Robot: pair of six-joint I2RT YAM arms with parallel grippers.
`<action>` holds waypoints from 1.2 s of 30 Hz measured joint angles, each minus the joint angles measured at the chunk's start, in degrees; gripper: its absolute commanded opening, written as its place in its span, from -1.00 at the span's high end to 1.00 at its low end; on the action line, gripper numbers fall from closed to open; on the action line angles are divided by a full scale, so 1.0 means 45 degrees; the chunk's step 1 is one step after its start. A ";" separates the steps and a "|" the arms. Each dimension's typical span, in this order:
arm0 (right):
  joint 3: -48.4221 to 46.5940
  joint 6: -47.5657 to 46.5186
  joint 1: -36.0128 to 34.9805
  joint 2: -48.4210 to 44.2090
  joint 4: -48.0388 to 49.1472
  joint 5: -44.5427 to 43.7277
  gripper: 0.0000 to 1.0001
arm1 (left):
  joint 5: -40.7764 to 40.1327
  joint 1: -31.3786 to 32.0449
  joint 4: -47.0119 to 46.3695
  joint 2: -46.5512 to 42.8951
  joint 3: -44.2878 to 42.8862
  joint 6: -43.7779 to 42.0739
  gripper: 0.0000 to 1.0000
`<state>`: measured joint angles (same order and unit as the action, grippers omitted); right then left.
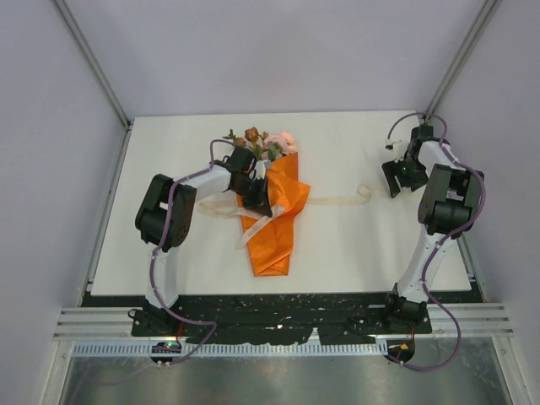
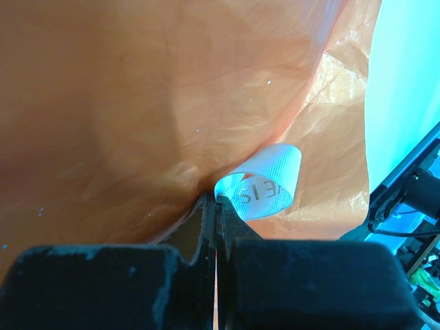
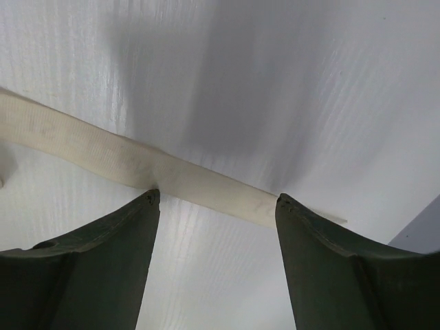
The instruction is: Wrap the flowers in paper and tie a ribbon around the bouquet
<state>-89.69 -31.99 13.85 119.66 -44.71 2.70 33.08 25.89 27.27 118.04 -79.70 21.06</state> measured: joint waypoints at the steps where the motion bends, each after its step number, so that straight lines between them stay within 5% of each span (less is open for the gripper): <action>1: -0.0063 0.0039 -0.0034 0.0049 -0.0010 -0.0010 -0.24 | 0.0000 0.0005 0.0000 0.0000 0.0000 0.0000 1.00; 6: -0.1166 0.0005 -0.0053 0.0806 -0.0831 -0.0024 0.18 | 0.0000 0.0005 0.0000 0.0010 0.0000 0.0005 1.00; 9: -0.1797 -0.0306 -0.0058 0.1219 -0.1418 -0.0019 0.59 | 0.0000 0.0005 0.0000 0.0024 -0.0005 0.0010 1.00; 10: -0.1836 -0.0427 -0.0063 0.1248 -0.1530 -0.0019 0.89 | 0.0000 0.0005 0.0005 0.0024 -0.0015 0.0005 1.00; 17: -0.1530 -0.1073 0.0248 0.1005 -0.1953 0.0024 0.90 | -0.0005 0.0010 0.0068 0.0029 -0.0068 0.0000 1.00; 19: -0.1399 -0.1234 0.0622 0.0894 -0.2200 0.0335 0.63 | -0.0005 0.0010 0.0058 0.0029 -0.0073 0.0000 1.00; 21: -0.1311 -0.1292 0.0967 0.0787 -0.2560 0.0525 -0.26 | -0.0005 0.0010 0.0058 0.0024 -0.0078 -0.0005 1.00; 23: -0.1326 -0.1151 0.1209 0.0748 -0.2773 0.0680 -0.62 | -0.0005 0.0010 0.0058 0.0024 -0.0078 0.0000 1.00; 29: -0.1953 -0.0918 0.1277 0.0748 -0.3050 0.0913 -0.79 | -0.0005 0.0010 0.0039 0.0049 -0.0146 0.0029 1.00; 36: -0.2016 -0.1107 0.1020 0.1117 -0.2288 0.0699 -0.75 | 0.0000 0.0010 0.0005 0.0131 -0.0165 0.0219 1.00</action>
<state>-98.76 -36.97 18.44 124.68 -55.00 5.85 33.08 25.93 27.29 118.63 -80.44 22.04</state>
